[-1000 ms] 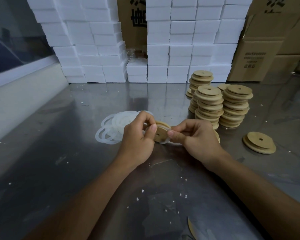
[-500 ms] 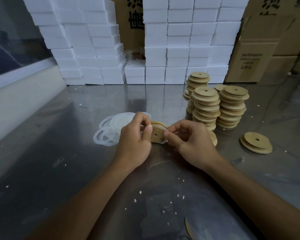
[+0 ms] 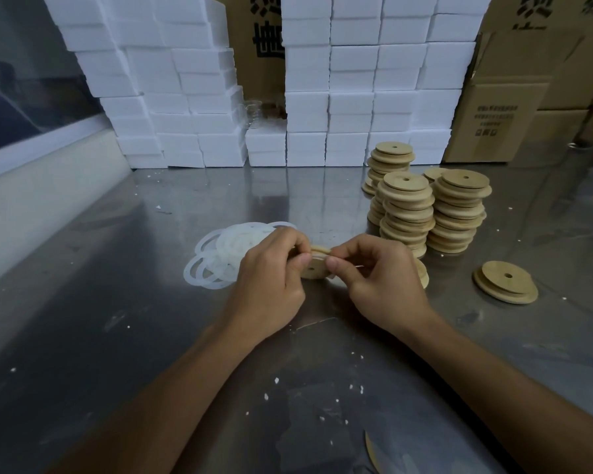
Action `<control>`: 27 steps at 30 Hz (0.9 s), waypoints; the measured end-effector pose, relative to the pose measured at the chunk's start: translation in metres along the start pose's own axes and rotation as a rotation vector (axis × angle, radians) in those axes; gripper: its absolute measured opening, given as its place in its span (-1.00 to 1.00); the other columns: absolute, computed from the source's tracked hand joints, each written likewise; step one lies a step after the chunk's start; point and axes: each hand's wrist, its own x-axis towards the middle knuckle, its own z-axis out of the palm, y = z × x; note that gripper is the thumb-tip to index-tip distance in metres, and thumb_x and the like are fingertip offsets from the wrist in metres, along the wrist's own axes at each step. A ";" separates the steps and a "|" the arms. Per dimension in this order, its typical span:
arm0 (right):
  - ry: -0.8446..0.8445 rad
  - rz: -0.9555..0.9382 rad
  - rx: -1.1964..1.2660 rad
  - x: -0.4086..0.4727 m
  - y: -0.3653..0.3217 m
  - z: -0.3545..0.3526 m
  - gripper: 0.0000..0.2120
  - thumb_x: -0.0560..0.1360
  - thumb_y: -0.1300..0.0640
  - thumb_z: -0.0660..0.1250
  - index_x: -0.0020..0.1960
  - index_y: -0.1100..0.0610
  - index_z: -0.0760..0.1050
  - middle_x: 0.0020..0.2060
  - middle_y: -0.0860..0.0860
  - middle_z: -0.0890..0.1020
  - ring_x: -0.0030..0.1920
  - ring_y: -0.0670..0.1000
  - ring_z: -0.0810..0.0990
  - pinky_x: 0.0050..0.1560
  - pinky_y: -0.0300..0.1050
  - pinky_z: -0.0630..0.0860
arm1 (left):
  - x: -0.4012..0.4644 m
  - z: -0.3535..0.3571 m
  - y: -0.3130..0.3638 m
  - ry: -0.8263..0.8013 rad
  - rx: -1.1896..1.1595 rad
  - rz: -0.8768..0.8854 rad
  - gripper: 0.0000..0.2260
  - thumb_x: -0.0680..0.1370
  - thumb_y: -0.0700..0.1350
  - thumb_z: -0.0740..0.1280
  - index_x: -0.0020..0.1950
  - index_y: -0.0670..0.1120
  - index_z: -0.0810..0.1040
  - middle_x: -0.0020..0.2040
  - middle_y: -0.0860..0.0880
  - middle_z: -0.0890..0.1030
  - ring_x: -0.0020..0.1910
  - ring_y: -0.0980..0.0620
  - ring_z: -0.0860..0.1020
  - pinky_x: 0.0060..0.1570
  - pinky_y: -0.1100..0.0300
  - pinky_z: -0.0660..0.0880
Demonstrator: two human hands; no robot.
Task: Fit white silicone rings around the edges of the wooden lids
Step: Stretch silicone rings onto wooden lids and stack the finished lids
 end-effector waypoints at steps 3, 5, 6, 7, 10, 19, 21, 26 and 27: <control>0.010 0.003 0.012 0.001 -0.001 -0.003 -0.83 0.46 0.23 0.50 -0.20 -0.03 0.62 -0.30 -0.08 0.70 -0.24 -0.10 0.68 -0.14 -0.01 0.65 | 0.001 -0.001 0.001 0.007 -0.016 -0.013 -0.87 0.50 -0.33 0.34 -0.14 -0.12 0.48 -0.21 -0.02 0.55 -0.19 0.09 0.47 -0.20 0.30 0.42; 0.013 -0.006 0.048 0.000 -0.003 -0.002 -0.85 0.46 0.24 0.49 -0.19 0.02 0.63 -0.30 -0.06 0.70 -0.25 -0.08 0.69 -0.14 0.00 0.66 | 0.001 -0.002 0.001 0.011 -0.032 -0.031 -0.85 0.52 -0.31 0.32 -0.14 -0.06 0.46 -0.21 -0.01 0.56 -0.20 0.08 0.51 -0.22 0.32 0.43; 0.014 -0.013 0.061 -0.001 -0.003 -0.001 -0.87 0.46 0.24 0.50 -0.17 0.03 0.63 -0.30 -0.06 0.70 -0.25 -0.08 0.69 -0.14 -0.02 0.67 | 0.000 -0.003 0.002 0.015 -0.038 -0.039 -0.83 0.53 -0.30 0.31 -0.14 -0.04 0.44 -0.21 0.00 0.55 -0.20 0.07 0.52 -0.24 0.34 0.42; 0.014 -0.016 0.069 -0.002 -0.004 -0.001 -0.90 0.46 0.22 0.50 -0.16 0.05 0.64 -0.29 -0.06 0.71 -0.24 -0.09 0.70 -0.14 -0.05 0.67 | 0.000 -0.003 0.002 0.020 -0.043 -0.044 -0.83 0.53 -0.30 0.30 -0.15 -0.04 0.43 -0.21 0.00 0.55 -0.20 0.07 0.53 -0.25 0.36 0.42; -0.023 0.002 0.073 -0.002 -0.003 -0.001 -0.96 0.45 0.18 0.51 -0.14 0.08 0.66 -0.26 -0.07 0.71 -0.22 -0.11 0.69 -0.12 -0.08 0.66 | 0.000 -0.004 0.001 0.034 -0.051 -0.059 -0.82 0.52 -0.31 0.30 -0.16 -0.05 0.42 -0.22 0.00 0.55 -0.21 0.06 0.53 -0.24 0.39 0.40; -0.016 0.031 0.080 -0.001 0.001 0.000 -0.92 0.45 0.17 0.51 -0.18 0.04 0.64 -0.27 -0.09 0.71 -0.22 -0.14 0.69 -0.15 -0.17 0.64 | 0.000 -0.001 -0.002 0.030 -0.164 -0.181 -0.88 0.53 -0.22 0.30 -0.16 -0.04 0.44 -0.20 0.06 0.56 -0.18 0.06 0.59 -0.22 0.33 0.47; -0.022 0.028 0.086 -0.001 0.002 -0.001 -0.93 0.45 0.15 0.52 -0.16 0.05 0.63 -0.26 -0.08 0.71 -0.21 -0.14 0.69 -0.15 -0.20 0.63 | 0.000 0.000 -0.003 0.038 -0.207 -0.224 -0.93 0.51 -0.14 0.27 -0.17 -0.01 0.45 -0.21 0.05 0.57 -0.18 0.04 0.61 -0.18 0.20 0.55; -0.046 0.045 0.094 -0.001 0.002 0.001 -0.87 0.45 0.24 0.50 -0.12 0.08 0.57 -0.25 -0.05 0.70 -0.22 -0.09 0.69 -0.13 -0.05 0.65 | 0.001 -0.002 -0.006 0.035 -0.334 -0.370 -0.87 0.51 -0.11 0.31 -0.21 0.09 0.48 -0.17 -0.01 0.60 -0.11 -0.15 0.63 -0.08 -0.25 0.58; -0.010 0.049 0.097 -0.001 0.002 0.001 -0.88 0.46 0.25 0.49 -0.13 0.08 0.58 -0.28 -0.06 0.69 -0.23 -0.07 0.68 -0.14 -0.01 0.65 | 0.001 -0.002 -0.007 0.017 -0.327 -0.371 -0.84 0.54 -0.14 0.32 -0.21 0.07 0.48 -0.18 -0.01 0.59 -0.12 -0.17 0.62 -0.07 -0.26 0.58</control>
